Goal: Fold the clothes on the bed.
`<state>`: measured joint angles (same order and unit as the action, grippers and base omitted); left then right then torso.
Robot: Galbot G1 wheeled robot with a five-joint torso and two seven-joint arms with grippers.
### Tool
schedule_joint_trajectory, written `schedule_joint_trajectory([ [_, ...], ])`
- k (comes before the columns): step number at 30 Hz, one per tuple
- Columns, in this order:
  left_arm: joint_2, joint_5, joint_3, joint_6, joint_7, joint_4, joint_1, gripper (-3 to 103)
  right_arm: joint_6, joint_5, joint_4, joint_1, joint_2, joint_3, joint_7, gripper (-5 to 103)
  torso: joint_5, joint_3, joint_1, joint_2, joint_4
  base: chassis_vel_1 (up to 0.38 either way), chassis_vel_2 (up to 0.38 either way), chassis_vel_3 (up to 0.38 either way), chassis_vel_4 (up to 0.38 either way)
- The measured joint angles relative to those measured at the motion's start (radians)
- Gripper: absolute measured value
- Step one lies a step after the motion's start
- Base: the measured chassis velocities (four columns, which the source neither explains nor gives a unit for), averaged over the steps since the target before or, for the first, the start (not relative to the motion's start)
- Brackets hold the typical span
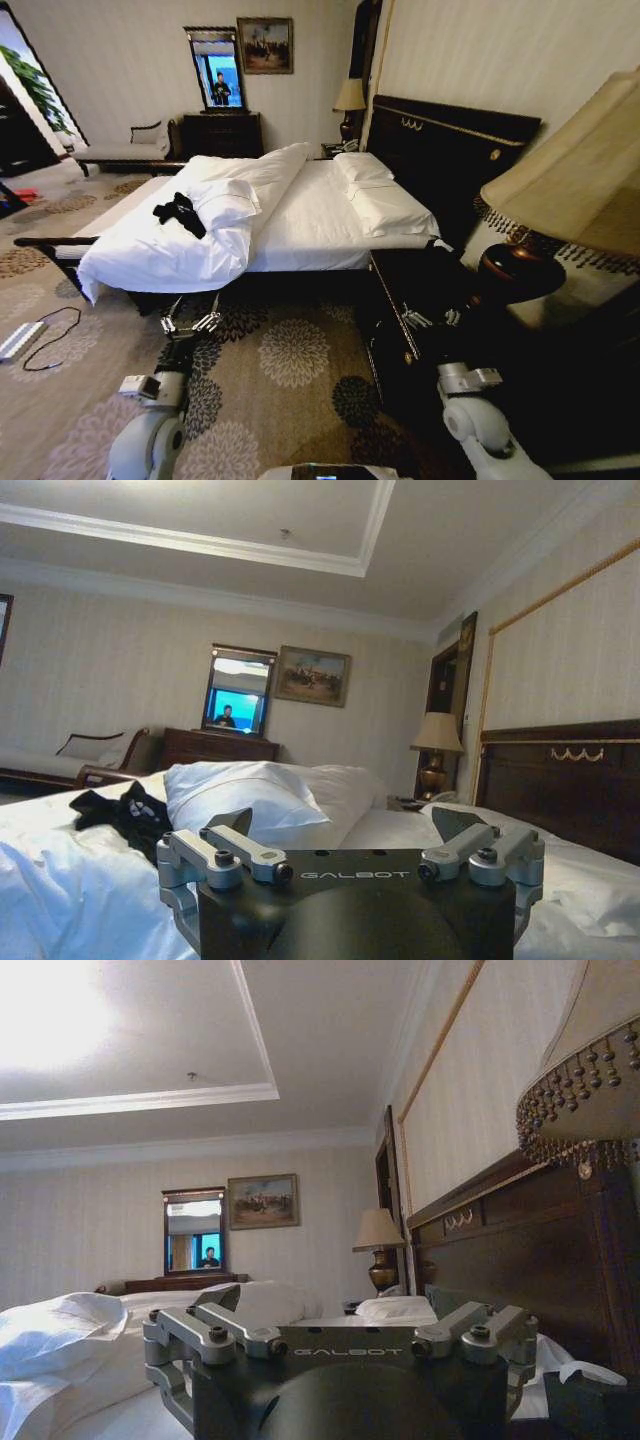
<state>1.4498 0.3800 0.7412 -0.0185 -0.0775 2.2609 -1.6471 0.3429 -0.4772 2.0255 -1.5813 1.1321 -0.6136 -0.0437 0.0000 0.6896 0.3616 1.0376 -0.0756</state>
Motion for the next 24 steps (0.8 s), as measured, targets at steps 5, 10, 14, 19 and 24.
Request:
schedule_joint_trajectory([
  [5, 0.003, -0.006, -0.001, 0.001, 0.001, 0.003, -0.003, 100, 0.001, 0.0, 0.0, 0.001, 0.001, 0.001, 0.0, 100, 0.0, 0.0, 0.0, 0.0, 0.0, -0.091, 0.076, 0.069, -0.072],
  [10, 0.005, -0.013, -0.002, 0.001, 0.001, 0.004, -0.006, 100, 0.005, 0.001, -0.003, 0.002, 0.007, 0.001, 0.001, 100, 0.0, 0.0, 0.0, 0.0, 0.0001, -0.206, 0.186, 0.18, -0.165],
  [14, 0.005, -0.018, -0.003, 0.0, 0.001, 0.003, -0.009, 100, 0.009, 0.002, -0.005, 0.001, 0.012, 0.003, 0.002, 100, -0.0002, 0.0, 0.0, 0.0, 0.0001, -0.254, 0.242, 0.248, -0.239],
  [19, 0.007, -0.025, -0.006, -0.002, 0.002, 0.004, -0.012, 100, 0.012, 0.004, -0.007, 0.003, 0.013, 0.004, 0.002, 100, 0.0001, 0.0, 0.001, 0.0, 0.0003, -0.243, 0.246, 0.249, -0.246],
  [24, 0.005, -0.026, -0.003, -0.005, 0.002, 0.006, -0.017, 100, 0.015, 0.005, -0.012, 0.003, 0.014, 0.004, 0.003, 100, 0.0, 0.0, 0.0, 0.0, 0.0, -0.187, 0.184, 0.195, -0.198],
])
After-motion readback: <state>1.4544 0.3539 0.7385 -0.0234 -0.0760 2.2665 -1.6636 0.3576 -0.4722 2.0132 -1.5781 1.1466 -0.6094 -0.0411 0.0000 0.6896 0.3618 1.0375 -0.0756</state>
